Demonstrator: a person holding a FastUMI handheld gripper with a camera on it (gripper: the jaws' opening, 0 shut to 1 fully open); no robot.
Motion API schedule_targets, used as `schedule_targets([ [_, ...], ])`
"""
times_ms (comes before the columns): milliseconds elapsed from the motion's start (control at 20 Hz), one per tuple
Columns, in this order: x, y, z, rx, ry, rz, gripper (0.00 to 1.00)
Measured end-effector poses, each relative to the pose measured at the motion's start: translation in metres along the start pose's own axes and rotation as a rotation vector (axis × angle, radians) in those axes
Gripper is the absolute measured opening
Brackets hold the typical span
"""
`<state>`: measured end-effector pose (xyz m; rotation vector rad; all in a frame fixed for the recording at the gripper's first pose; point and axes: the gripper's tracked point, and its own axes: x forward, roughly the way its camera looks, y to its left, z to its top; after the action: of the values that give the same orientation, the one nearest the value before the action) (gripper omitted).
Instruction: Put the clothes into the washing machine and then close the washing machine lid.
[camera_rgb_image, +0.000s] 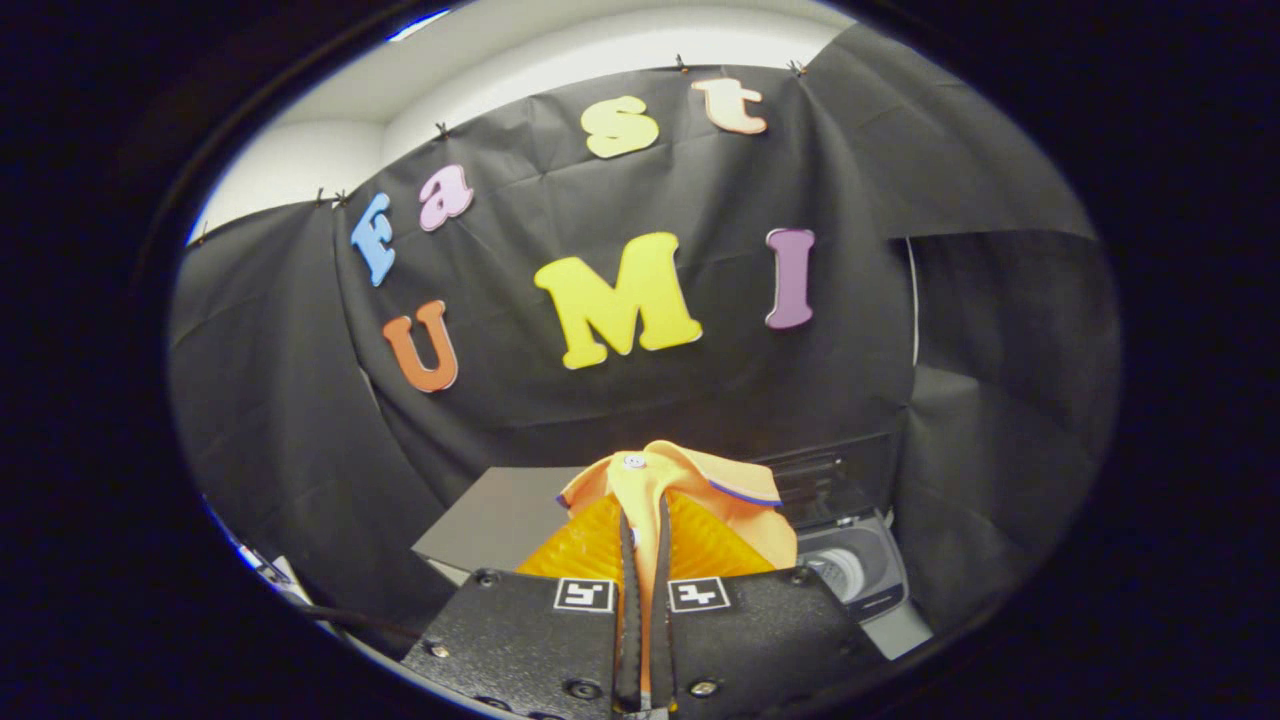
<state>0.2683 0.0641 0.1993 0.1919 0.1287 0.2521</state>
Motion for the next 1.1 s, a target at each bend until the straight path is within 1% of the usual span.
schedule_targets([
  [100,-0.004,-0.030,0.011,-0.006,-0.021,-0.028,0.07],
  [250,0.001,-0.068,0.012,0.009,-0.012,-0.052,0.07],
  [400,0.020,-0.095,0.002,-0.009,0.028,-0.037,0.07],
  [550,0.050,-0.116,-0.011,-0.026,0.075,-0.006,0.07],
  [650,0.074,-0.127,-0.022,-0.020,0.113,0.014,0.07],
  [900,0.138,-0.155,-0.071,-0.047,0.226,0.060,0.07],
  [1100,0.187,-0.180,-0.122,-0.084,0.343,0.059,0.07],
])
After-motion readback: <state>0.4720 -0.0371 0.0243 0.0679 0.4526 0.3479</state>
